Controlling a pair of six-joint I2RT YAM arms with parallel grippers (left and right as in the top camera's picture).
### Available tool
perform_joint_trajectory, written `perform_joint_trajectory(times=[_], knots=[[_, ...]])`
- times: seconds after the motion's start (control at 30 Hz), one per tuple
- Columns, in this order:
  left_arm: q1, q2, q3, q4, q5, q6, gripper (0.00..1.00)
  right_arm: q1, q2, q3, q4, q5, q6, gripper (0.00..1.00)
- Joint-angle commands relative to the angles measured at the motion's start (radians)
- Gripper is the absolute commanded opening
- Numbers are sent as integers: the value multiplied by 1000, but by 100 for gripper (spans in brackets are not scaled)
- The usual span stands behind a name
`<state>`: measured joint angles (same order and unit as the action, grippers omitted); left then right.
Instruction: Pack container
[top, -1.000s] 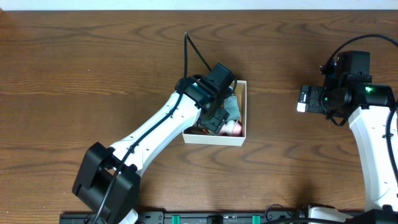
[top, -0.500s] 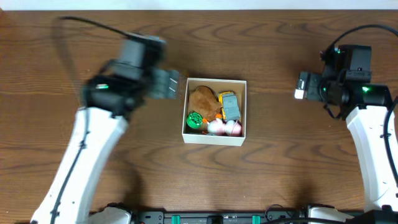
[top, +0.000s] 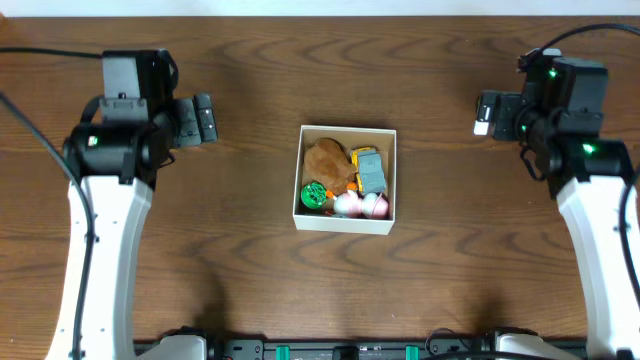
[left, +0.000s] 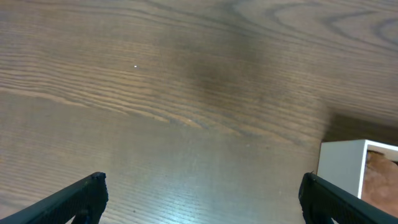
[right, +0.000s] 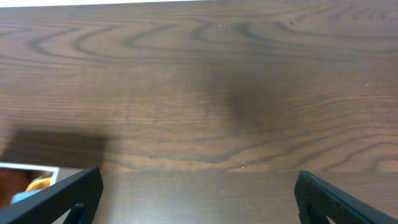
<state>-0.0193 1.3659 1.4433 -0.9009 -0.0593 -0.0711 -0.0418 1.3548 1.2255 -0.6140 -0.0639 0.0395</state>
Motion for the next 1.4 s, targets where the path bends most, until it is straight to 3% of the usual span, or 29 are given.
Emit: perform_joint_trajectory(times=[0.0, 0.2, 0.4, 0.6, 0.8, 1.37], knots=[[3, -137, -37, -3, 0, -5, 98, 17, -158, 3, -16, -9, -18, 99], [3, -425, -226, 30, 33, -4, 98, 46, -429, -63, -54, 92, -18, 99], [3, -776, -486, 73, 33, -19, 98, 82, -777, -237, -89, 191, 50, 99], [3, -1007, -617, 38, 32, -47, 98, 82, -1087, -386, -243, 231, 95, 99], [3, -1038, -628, 48, 33, -65, 98, 82, -1222, -424, -289, 252, 117, 99], [3, -1033, -628, 12, 32, -65, 98, 82, -1224, -424, -540, 244, 121, 99]])
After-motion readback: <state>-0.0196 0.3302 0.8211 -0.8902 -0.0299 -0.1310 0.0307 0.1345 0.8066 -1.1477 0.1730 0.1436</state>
